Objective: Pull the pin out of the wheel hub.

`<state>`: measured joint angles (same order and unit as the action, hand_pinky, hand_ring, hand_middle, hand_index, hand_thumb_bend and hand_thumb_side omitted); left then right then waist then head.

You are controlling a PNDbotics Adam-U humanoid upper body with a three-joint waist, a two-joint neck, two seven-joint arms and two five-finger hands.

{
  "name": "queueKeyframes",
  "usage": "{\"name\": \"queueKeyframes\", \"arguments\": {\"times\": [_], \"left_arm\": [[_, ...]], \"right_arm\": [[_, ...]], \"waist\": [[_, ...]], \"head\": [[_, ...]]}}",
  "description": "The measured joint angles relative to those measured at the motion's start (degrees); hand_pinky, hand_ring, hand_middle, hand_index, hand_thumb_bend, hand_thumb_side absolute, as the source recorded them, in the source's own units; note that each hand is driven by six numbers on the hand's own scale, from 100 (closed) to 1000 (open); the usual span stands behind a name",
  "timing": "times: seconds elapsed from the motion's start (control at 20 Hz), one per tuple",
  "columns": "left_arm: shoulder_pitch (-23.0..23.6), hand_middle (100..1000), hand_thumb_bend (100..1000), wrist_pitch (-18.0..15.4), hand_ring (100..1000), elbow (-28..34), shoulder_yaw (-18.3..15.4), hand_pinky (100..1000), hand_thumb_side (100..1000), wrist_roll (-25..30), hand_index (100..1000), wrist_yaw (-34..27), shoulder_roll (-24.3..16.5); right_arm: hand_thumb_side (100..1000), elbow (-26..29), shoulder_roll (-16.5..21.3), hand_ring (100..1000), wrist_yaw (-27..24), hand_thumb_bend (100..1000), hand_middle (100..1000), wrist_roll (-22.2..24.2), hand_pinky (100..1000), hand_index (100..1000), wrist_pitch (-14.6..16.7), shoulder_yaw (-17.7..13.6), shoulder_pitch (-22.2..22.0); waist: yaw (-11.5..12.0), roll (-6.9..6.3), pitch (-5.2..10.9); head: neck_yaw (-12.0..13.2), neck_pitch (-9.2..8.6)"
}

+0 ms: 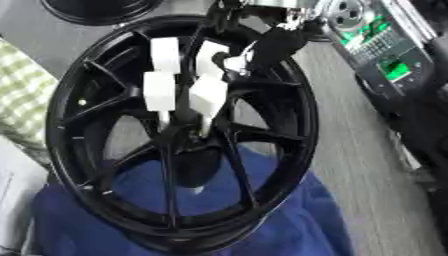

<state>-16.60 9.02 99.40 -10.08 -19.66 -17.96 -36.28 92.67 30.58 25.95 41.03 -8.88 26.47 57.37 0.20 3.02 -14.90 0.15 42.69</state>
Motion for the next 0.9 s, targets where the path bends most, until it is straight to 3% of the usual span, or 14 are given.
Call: {"name": "queueKeyframes", "arguments": {"times": [0.25, 0.9], "left_arm": [[0.0, 516, 191, 0.0, 719, -0.2, 0.0, 706, 713, 0.0, 735, 0.0, 0.0], [-0.4, 513, 187, 0.1, 719, -0.2, 0.0, 705, 719, 0.0, 732, 0.0, 0.1]], "right_arm": [[456, -0.2, -0.1, 803, 2.3, 299, 742, -1.5, 879, 859, -0.2, 0.1, 0.0], [469, -3.0, -0.9, 807, 5.2, 291, 745, -3.7, 884, 863, -0.3, 0.4, 0.1]], "waist": [[0.3, 0.25, -0.16], [1.1, 0.31, -1.03]], "head": [[-0.3, 0.04], [-1.2, -0.02]]}}
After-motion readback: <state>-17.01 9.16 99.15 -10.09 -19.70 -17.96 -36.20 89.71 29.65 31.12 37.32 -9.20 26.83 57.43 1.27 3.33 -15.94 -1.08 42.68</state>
